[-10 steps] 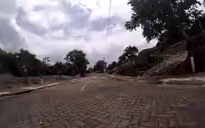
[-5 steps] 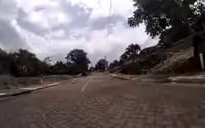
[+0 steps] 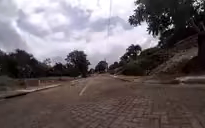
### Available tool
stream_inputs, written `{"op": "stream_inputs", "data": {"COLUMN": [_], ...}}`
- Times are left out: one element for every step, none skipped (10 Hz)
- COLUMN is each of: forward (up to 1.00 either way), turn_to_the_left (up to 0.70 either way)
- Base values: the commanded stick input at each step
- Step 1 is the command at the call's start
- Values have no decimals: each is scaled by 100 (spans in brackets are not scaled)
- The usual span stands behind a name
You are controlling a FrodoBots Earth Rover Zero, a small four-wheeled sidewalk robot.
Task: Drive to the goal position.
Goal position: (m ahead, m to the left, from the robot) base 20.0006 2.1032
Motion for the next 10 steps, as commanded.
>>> {"op": "stream_inputs", "data": {"forward": [85,85,85,85,85,85,85,85,85,85], "turn_to_the_left": [0,0,0,0,0,0,0,0,0,0]}}
